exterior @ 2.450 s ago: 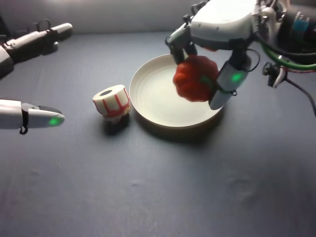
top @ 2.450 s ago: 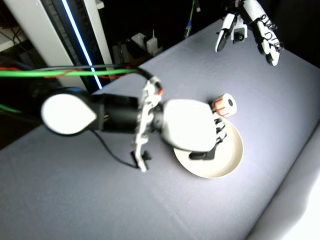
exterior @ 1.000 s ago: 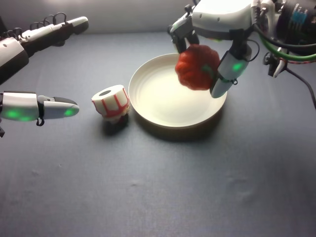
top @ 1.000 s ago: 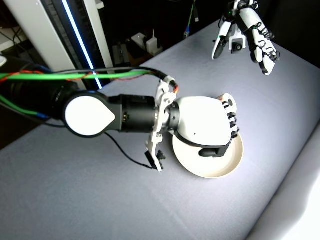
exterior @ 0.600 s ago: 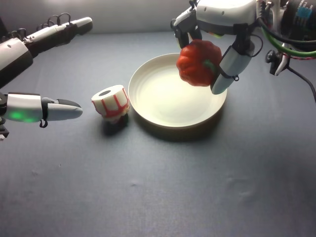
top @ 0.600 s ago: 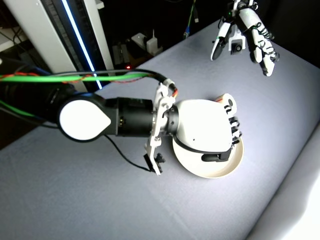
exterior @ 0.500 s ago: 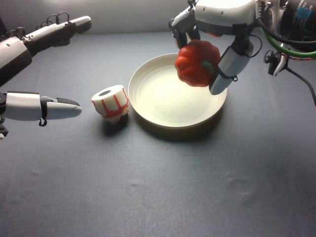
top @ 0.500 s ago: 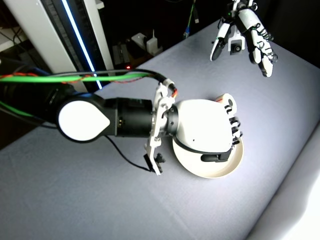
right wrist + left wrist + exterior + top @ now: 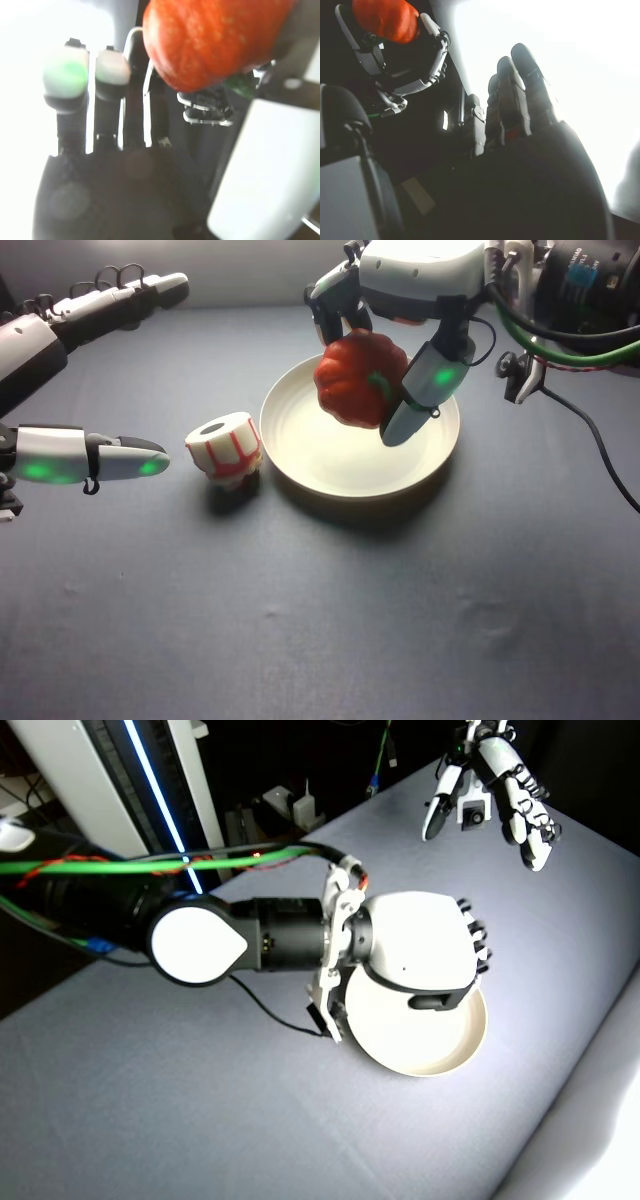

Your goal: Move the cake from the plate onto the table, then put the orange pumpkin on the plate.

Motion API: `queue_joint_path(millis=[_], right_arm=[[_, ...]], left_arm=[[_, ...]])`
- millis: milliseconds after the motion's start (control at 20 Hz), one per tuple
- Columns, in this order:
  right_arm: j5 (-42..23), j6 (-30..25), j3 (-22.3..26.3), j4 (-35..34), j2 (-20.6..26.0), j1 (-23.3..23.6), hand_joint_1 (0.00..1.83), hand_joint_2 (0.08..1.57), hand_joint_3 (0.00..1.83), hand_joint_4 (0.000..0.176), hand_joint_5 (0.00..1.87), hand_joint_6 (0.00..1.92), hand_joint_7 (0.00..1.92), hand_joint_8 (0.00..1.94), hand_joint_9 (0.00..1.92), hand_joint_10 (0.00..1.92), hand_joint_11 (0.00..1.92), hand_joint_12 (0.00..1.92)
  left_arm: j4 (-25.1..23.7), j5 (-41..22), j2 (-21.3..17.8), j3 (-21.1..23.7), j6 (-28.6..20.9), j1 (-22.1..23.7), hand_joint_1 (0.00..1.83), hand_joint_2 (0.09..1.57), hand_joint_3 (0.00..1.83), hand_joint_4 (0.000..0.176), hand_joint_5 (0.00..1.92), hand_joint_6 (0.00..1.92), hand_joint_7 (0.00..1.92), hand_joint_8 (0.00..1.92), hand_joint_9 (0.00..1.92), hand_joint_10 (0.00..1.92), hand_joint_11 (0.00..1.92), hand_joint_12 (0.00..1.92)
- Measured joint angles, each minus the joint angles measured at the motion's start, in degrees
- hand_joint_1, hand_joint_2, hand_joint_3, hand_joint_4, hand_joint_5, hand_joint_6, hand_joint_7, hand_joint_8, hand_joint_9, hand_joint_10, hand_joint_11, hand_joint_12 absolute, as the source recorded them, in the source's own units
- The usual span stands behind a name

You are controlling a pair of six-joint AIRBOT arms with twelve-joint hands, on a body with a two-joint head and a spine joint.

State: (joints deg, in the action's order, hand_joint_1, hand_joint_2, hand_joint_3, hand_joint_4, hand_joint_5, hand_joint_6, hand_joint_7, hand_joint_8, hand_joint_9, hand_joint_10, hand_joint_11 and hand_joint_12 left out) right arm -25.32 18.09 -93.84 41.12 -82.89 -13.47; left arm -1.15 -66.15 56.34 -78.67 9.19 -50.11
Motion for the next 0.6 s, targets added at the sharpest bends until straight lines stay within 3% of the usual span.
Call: queue_joint_path(millis=[50, 150, 200, 250, 300, 350, 450, 500, 550, 600], right_arm=[[0.1, 0.0, 0.0, 0.0, -0.1, 0.0, 1.51, 1.13, 0.09, 0.0, 0.9, 1.92, 1.04, 1.94, 1.27, 1.92, 1.38, 1.92], [0.1, 0.0, 0.0, 0.0, -0.1, 0.0, 1.5, 1.14, 0.05, 0.056, 0.93, 1.92, 1.06, 1.94, 1.29, 1.92, 1.42, 1.92], [0.1, 0.0, 0.0, 0.0, -0.1, 0.0, 1.51, 1.16, 0.05, 0.12, 0.93, 1.92, 1.02, 1.94, 1.26, 1.92, 1.41, 1.92], [0.0, 0.0, 0.0, -0.3, -0.2, -0.1, 1.37, 0.95, 0.68, 0.115, 0.89, 1.92, 0.78, 1.81, 1.15, 1.92, 1.29, 1.92], [-0.2, 0.0, -0.2, -0.7, -0.2, -0.3, 1.35, 0.87, 0.89, 0.1, 0.87, 1.92, 0.74, 1.8, 1.12, 1.92, 1.23, 1.92], [0.0, 0.0, -0.4, -0.7, -0.3, -0.4, 1.34, 0.84, 0.99, 0.101, 0.87, 1.92, 0.73, 1.85, 1.14, 1.92, 1.28, 1.92], [0.2, 0.0, -0.5, -0.9, -0.3, -0.7, 1.35, 0.79, 1.06, 0.089, 0.85, 1.92, 0.77, 1.83, 1.15, 1.92, 1.34, 1.92], [0.3, 0.0, -0.5, -1.0, -0.3, -0.7, 1.36, 0.75, 1.07, 0.032, 0.84, 1.92, 0.8, 1.78, 1.13, 1.92, 1.33, 1.92], [0.2, 0.0, -0.5, -1.1, -0.3, -0.9, 1.36, 0.77, 1.04, 0.009, 0.82, 1.92, 0.79, 1.77, 1.12, 1.92, 1.32, 1.92], [0.1, 0.0, -0.5, -1.1, -0.3, -1.0, 1.35, 0.79, 1.02, 0.0, 0.81, 1.92, 0.78, 1.77, 1.12, 1.92, 1.33, 1.92]], left_arm=[[0.0, 0.0, 0.0, 0.0, 0.0, 0.0, 0.93, 0.92, 0.0, 0.167, 0.18, 0.0, 0.07, 0.0, 0.13, 0.02, 0.16, 0.52], [0.0, -0.1, 0.2, -0.3, 0.0, 0.0, 0.92, 0.92, 0.0, 0.154, 0.16, 0.0, 0.06, 0.0, 0.11, 0.01, 0.16, 0.51], [0.3, -0.1, 0.5, -0.4, 0.0, 0.0, 0.95, 0.93, 0.0, 0.144, 0.16, 0.0, 0.06, 0.0, 0.13, 0.0, 0.2, 0.44], [0.2, 0.1, 0.7, -0.5, 0.0, 0.0, 0.95, 0.93, 0.0, 0.137, 0.16, 0.0, 0.08, 0.0, 0.13, 0.0, 0.21, 0.37], [-0.1, 0.2, 0.7, -0.5, 0.0, 0.0, 0.94, 0.93, 0.0, 0.134, 0.15, 0.0, 0.07, 0.0, 0.13, 0.0, 0.23, 0.36], [-0.1, 0.1, 0.7, -0.5, 0.0, 0.0, 0.93, 0.93, 0.0, 0.124, 0.14, 0.0, 0.06, 0.0, 0.13, 0.0, 0.26, 0.37], [0.0, 0.2, 0.7, -0.5, 0.0, 0.0, 0.92, 0.93, 0.0, 0.131, 0.15, 0.0, 0.06, 0.0, 0.13, 0.0, 0.18, 0.44], [0.0, 0.1, 0.7, -0.5, 0.0, 0.0, 0.92, 0.92, 0.0, 0.151, 0.15, 0.0, 0.07, 0.0, 0.16, 0.0, 0.09, 0.64], [0.0, 0.2, 0.7, -0.5, 0.0, 0.0, 0.92, 0.9, 0.0, 0.17, 0.17, 0.0, 0.09, 0.0, 0.21, 0.0, 0.02, 0.78], [0.0, 0.1, 0.7, -0.5, 0.0, 0.0, 0.92, 0.9, 0.0, 0.174, 0.18, 0.0, 0.08, 0.0, 0.25, 0.01, 0.0, 0.79]])
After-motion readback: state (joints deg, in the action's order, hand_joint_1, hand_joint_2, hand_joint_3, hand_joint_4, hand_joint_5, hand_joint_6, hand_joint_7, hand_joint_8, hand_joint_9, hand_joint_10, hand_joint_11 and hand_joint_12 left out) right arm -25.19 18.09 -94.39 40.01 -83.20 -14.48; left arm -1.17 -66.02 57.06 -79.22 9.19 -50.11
